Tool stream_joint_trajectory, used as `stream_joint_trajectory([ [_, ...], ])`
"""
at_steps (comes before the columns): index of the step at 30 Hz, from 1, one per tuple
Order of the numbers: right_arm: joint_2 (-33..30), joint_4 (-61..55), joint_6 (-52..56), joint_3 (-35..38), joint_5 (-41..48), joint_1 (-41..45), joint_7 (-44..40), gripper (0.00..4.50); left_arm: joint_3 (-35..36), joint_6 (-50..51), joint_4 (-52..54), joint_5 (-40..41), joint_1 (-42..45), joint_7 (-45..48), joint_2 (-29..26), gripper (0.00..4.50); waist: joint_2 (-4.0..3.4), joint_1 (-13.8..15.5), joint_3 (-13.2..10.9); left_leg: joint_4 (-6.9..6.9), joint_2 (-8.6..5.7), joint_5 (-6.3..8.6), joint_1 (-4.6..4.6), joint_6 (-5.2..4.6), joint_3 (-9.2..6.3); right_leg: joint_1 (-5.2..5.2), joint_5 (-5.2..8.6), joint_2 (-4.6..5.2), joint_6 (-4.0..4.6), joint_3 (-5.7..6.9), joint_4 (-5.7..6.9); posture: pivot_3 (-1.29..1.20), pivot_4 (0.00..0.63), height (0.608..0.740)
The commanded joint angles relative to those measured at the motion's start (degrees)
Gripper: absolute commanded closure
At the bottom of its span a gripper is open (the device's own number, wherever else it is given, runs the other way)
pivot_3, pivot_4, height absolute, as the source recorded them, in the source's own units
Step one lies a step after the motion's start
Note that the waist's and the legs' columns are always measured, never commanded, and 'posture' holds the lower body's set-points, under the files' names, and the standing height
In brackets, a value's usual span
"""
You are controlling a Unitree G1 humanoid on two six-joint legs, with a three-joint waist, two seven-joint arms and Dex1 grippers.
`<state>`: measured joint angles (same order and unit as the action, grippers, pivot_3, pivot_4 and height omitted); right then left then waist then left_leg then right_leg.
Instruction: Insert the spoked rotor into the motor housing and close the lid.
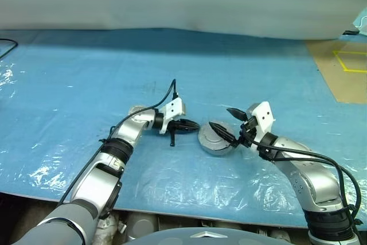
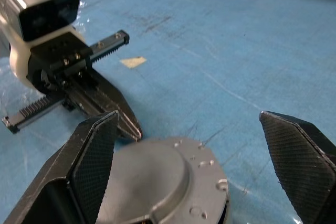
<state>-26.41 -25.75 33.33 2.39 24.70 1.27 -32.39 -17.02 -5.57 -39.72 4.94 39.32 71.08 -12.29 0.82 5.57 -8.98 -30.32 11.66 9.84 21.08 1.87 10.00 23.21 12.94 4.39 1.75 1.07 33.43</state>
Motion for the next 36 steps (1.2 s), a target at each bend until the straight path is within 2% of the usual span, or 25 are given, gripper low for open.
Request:
stream_joint_trajectory([
  [1, 0.3, -1.1, 6.0, 6.5, 6.3, -0.8, 1.8, 0.03, -0.1, -0.5, 0.4, -0.4, 0.1, 0.8, -0.3, 4.50, -0.08, 0.0, -0.1, -0.01, 0.00, 0.00, 0.03, 0.00, 0.00, 0.01, 0.00, 0.00, 0.00, 0.00, 0.00, 0.00, 0.150, 0.740],
  [4, 0.4, 2.2, 16.0, 14.2, 15.8, -1.9, 3.4, 0.03, 0.2, -0.4, 0.7, -0.5, -0.1, 1.1, -0.5, 4.50, -0.11, 0.1, -0.1, -0.03, -0.01, 0.00, 0.03, 0.00, -0.01, 0.01, 0.00, 0.01, 0.00, 0.00, 0.02, 0.00, 0.150, 0.740],
  [7, 0.2, 6.8, 22.1, 20.9, 21.6, -4.0, 4.5, 0.03, 0.3, -0.1, 1.1, -0.6, -0.3, 1.0, -0.6, 4.50, -0.12, 0.2, -0.1, -0.04, -0.01, 0.00, 0.04, 0.00, -0.02, 0.00, 0.01, 0.00, 0.02, 0.00, 0.04, 0.00, 0.150, 0.740],
  [11, -0.1, 8.7, 23.0, 24.5, 23.0, -6.2, 5.6, 0.03, 0.4, 0.1, 1.3, -0.7, -0.4, 0.7, -0.9, 4.50, -0.22, 0.0, -0.1, -0.08, 0.00, 0.00, 0.02, 0.00, -0.01, 0.00, 0.01, 0.00, 0.02, 0.02, 0.09, 0.00, 0.150, 0.740],
  [15, 0.3, 5.6, 21.1, 25.3, 24.0, -5.1, 7.2, 0.03, 5.5, 5.1, -0.5, 4.0, 2.6, 0.4, -0.8, 4.50, -0.30, 0.0, -0.1, -0.21, 0.04, 0.00, -0.04, 0.00, -0.01, 0.01, 0.00, 0.00, 0.05, 0.04, 0.27, 0.00, 0.150, 0.740],
  [17, -0.8, 0.8, 19.2, 23.4, 23.7, -5.2, 6.0, 0.03, 6.6, 6.4, 1.6, 4.5, 1.5, 0.0, -2.1, 4.50, -0.53, 0.0, -0.3, -0.34, 0.05, 0.00, -0.01, 0.00, -0.02, 0.01, -0.02, 0.01, 0.08, 0.05, 0.33, 0.00, 0.150, 0.740],
  [21, -8.5, -9.3, 10.0, 12.0, 11.4, -6.5, 2.0, 0.03, 7.0, 6.6, 3.7, 4.5, -0.5, 1.1, -4.3, 4.50, -0.80, 0.0, -0.3, -0.35, 0.05, 0.00, 0.00, 0.00, -0.02, 0.01, -0.03, 0.02, 0.07, 0.05, 0.31, 0.00, 0.150, 0.740],
  [23, -9.1, -11.5, 8.9, 10.3, 11.3, -4.2, 2.2, 0.03, 7.2, 6.8, 6.3, 6.3, -2.1, 4.0, -5.2, 4.50, -0.79, 0.1, -0.3, -0.34, 0.09, -0.01, 0.04, 0.01, -0.04, 0.01, -0.03, 0.00, 0.06, 0.13, 0.29, 0.00, 0.150, 0.740],
  [24, -11.3, -12.1, 7.3, 7.4, 8.4, -3.8, 0.9, 0.03, 7.4, 8.9, 9.3, 8.6, -3.7, 7.0, -6.1, 4.50, -0.79, 0.0, -0.3, -0.34, 0.09, -0.01, 0.05, 0.01, -0.04, 0.01, -0.02, 0.00, 0.06, 0.14, 0.28, 0.00, 0.150, 0.740],
  [28, -16.7, -9.3, -0.1, -2.0, -2.2, -3.8, -2.6, 0.03, 7.8, 13.7, 17.7, 13.5, -8.5, 12.2, -8.7, 4.50, -0.73, 0.2, -0.4, -0.34, 0.09, -0.01, 0.18, 0.01, -0.05, 0.09, -0.02, 0.02, 0.06, 0.16, 0.27, 0.00, 0.150, 0.740],
  [36, -16.2, -2.2, -6.2, -6.0, -7.3, -3.6, -6.1, 0.03, 7.4, 18.1, 27.4, 16.9, -11.3, 12.9, -11.1, 4.50, -0.76, 0.0, -0.4, -0.44, 0.06, 0.00, 0.14, -0.01, -0.04, 0.06, -0.02, 0.06, 0.07, 0.12, 0.35, 0.00, 0.150, 0.740],
])
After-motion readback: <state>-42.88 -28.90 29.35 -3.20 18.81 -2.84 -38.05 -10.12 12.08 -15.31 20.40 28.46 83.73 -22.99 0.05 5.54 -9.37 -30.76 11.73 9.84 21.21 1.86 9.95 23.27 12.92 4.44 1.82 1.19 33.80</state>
